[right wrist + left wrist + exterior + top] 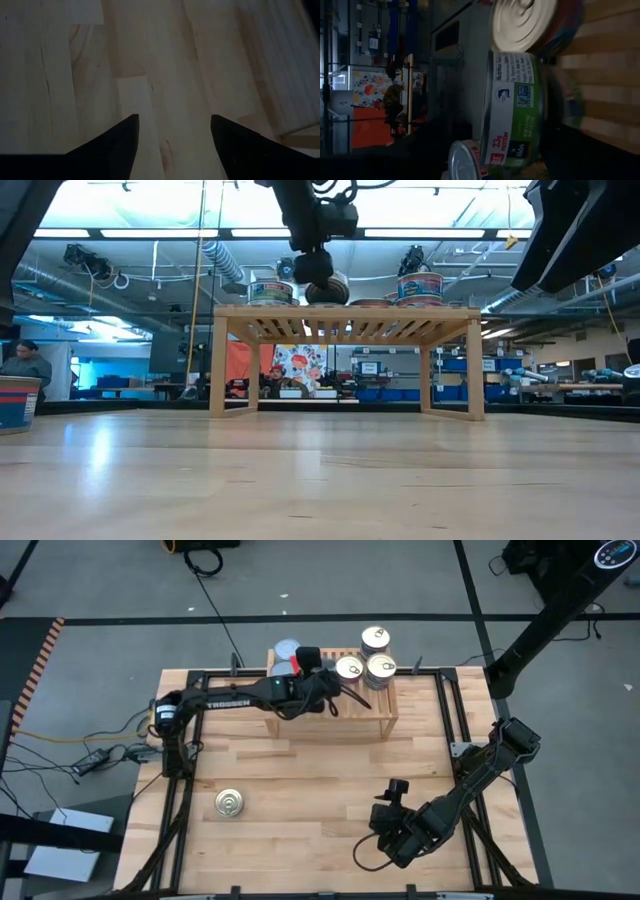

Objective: Stack canned seafood by type on shelf
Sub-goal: Stack the green tuna can on top of the other green tuna can on the shelf

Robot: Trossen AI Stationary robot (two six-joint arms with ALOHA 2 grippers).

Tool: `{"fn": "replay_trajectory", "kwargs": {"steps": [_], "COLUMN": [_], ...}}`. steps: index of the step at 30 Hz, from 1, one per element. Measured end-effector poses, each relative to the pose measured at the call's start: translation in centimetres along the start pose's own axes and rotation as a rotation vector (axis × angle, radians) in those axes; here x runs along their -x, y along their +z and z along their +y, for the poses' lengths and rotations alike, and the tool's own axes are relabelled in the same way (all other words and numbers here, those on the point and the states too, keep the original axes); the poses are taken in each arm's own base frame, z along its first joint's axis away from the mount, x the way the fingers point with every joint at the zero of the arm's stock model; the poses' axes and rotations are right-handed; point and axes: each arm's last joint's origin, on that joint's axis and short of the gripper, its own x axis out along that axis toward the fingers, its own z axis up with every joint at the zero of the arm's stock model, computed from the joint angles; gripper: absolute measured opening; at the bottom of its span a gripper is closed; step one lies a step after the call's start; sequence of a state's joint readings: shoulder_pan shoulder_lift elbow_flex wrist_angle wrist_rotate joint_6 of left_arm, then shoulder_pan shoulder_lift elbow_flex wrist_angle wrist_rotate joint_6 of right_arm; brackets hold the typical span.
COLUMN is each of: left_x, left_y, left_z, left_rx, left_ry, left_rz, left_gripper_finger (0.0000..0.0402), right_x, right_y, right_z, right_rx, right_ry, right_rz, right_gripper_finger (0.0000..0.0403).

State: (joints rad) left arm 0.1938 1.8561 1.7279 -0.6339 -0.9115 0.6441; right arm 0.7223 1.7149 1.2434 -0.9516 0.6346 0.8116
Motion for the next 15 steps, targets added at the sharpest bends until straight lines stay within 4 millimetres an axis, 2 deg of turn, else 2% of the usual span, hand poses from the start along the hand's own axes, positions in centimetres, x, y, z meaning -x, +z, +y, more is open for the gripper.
{"fn": "replay_trajectory", "kwargs": {"steps": [9,15], "left_x": [-0.75,-0.66], "left_y": [-0.56,-0.74], "left_z": [0.34,-0.16], "left_rx": [-0.007,0.004], "left_ry": [-0.013,-0.104], "left_rz": [0.025,0.000], "left_gripper_finger": [0.0263,0.0263], "right_x": [0.00,0.00], "right_y": [-0.01,-0.02], "right_z": [0.01,0.02], "right_rx": [0.000,0.001], "right_ry": [0.005,0.005], "right_rz": [0.005,0.006], "right_gripper_finger": [0.0256,0.0255]}}
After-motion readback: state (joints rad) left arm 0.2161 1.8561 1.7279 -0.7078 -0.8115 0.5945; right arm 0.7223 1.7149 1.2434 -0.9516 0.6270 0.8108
